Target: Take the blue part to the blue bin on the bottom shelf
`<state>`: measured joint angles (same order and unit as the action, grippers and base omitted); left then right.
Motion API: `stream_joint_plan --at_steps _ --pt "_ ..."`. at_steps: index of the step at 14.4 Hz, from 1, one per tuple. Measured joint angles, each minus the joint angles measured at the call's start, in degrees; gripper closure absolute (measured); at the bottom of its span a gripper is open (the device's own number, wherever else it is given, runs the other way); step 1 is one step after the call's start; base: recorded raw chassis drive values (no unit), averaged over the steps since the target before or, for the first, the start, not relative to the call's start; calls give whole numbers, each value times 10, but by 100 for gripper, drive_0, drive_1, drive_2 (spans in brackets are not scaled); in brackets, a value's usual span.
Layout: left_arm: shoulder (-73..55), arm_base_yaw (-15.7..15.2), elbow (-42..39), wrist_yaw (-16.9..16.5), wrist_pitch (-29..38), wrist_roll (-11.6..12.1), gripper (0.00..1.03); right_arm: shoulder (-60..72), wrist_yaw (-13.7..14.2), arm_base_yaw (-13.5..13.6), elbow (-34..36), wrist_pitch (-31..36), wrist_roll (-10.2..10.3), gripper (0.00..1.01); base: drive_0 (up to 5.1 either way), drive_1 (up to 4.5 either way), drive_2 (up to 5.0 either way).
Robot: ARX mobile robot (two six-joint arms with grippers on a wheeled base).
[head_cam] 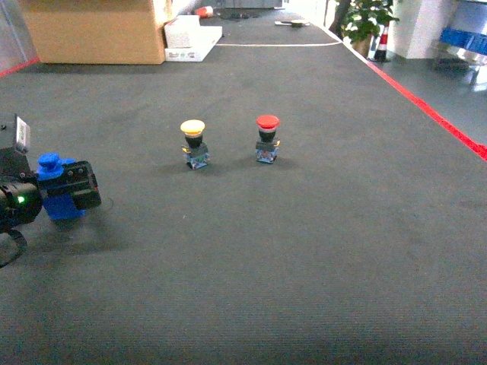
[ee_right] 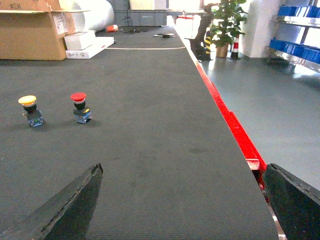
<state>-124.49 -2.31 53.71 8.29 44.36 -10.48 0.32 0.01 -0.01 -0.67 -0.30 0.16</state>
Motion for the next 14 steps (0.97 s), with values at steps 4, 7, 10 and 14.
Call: stream_joint_plan --at_steps 4,7,10,14 --pt "-12 -5 9 -12 20 -24 53 0 0 0 0 0 0 3 0 0 0" --pt "-5 -5 -8 -3 38 -19 59 0 0 0 0 0 0 3 0 0 0" --pt "103 -6 -146 18 97 1 59 0 0 0 0 0 0 3 0 0 0" --pt "435 16 -338 63 -21 51 59 0 0 0 0 0 0 3 0 0 0"
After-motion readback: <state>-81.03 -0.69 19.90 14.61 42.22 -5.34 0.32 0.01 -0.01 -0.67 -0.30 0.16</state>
